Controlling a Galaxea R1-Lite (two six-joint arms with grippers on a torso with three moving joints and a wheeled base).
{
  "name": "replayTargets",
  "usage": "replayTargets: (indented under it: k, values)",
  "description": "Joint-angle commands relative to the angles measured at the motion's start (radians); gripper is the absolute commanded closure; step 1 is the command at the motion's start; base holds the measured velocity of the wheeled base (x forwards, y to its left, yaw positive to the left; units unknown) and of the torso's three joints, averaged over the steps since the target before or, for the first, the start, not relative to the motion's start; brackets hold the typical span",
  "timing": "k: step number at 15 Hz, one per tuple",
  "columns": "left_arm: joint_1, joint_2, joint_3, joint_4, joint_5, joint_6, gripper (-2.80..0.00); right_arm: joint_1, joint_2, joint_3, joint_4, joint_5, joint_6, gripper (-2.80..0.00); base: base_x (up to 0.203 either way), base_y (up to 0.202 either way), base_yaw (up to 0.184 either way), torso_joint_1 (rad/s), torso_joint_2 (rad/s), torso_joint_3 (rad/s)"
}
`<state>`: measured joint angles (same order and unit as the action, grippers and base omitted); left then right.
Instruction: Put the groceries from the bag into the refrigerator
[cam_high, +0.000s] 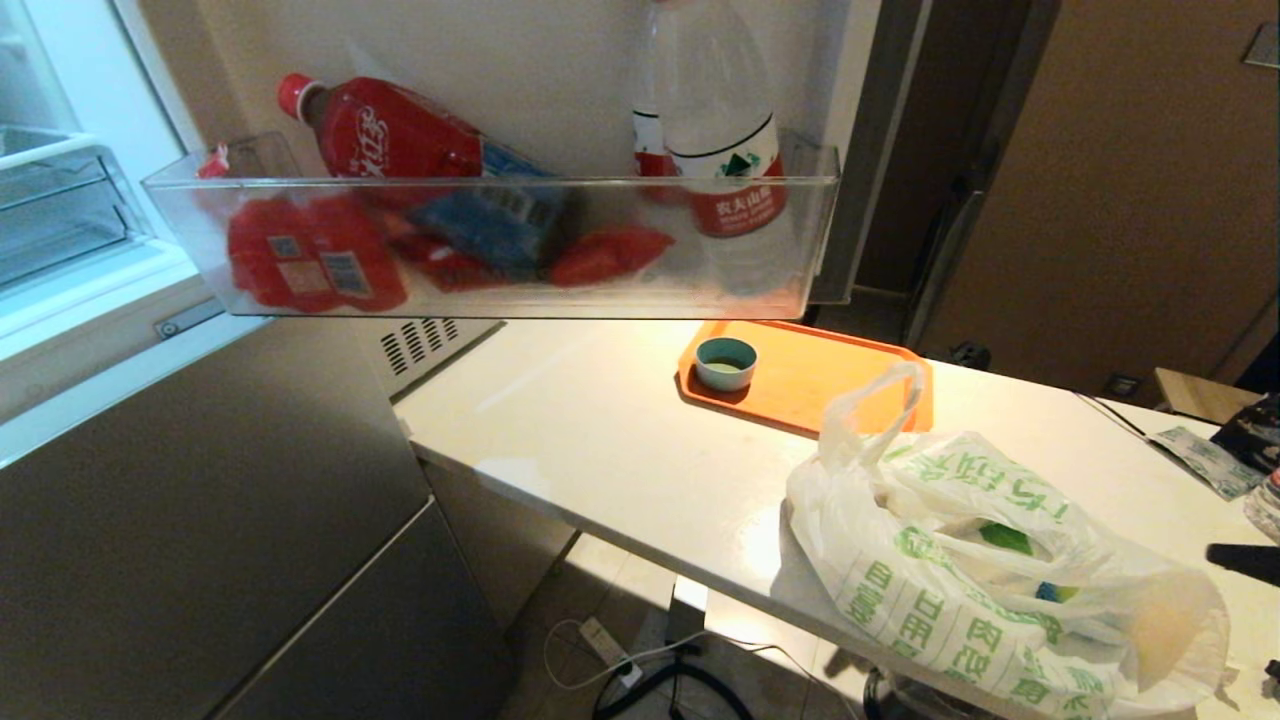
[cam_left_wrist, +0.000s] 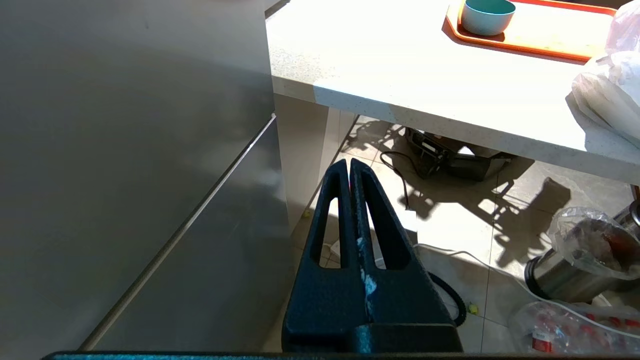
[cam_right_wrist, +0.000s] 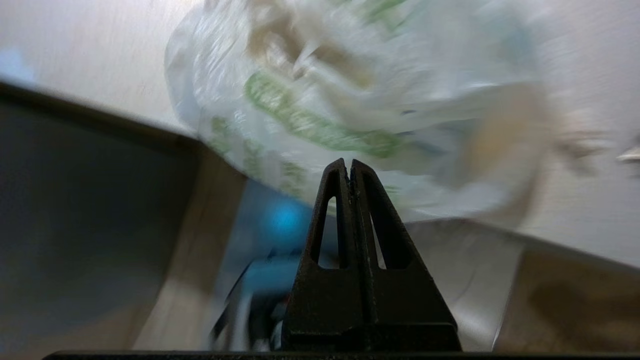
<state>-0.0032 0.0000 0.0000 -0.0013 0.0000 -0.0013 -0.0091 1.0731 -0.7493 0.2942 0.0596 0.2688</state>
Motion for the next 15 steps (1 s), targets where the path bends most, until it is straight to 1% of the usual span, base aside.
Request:
replayTargets:
  k: [1,3,6,10,13,15]
  values:
    - [0.000,0.000,0.000,0.000,0.000,0.000,0.00,0.000,0.240,-0.046,-0.022,0.054,0.006,0.00,0.000,0.000,0.000,0.000,0.00,0.000]
    - [0.000,0.000,0.000,0.000,0.000,0.000,0.00,0.001,0.396,-0.073,-0.116,0.113,0.006,0.00,0.000,0.000,0.000,0.000,0.00,0.000]
    - [0.000,0.000,0.000,0.000,0.000,0.000,0.00,-0.001,0.596,-0.114,-0.212,0.170,0.009,0.00,0.000,0.000,0.000,0.000,0.00,0.000]
    - [0.000,0.000,0.000,0.000,0.000,0.000,0.00,0.005,0.763,-0.128,-0.326,0.251,0.017,0.00,0.000,0.000,0.000,0.000,0.00,0.000]
    - [0.000,0.000,0.000,0.000,0.000,0.000,0.00,0.000,0.840,-0.138,-0.361,0.257,0.020,0.00,0.000,0.000,0.000,0.000,0.00,0.000]
    - [0.000,0.000,0.000,0.000,0.000,0.000,0.00,-0.045,0.871,-0.139,-0.362,0.255,0.014,0.00,0.000,0.000,0.000,0.000,0.00,0.000]
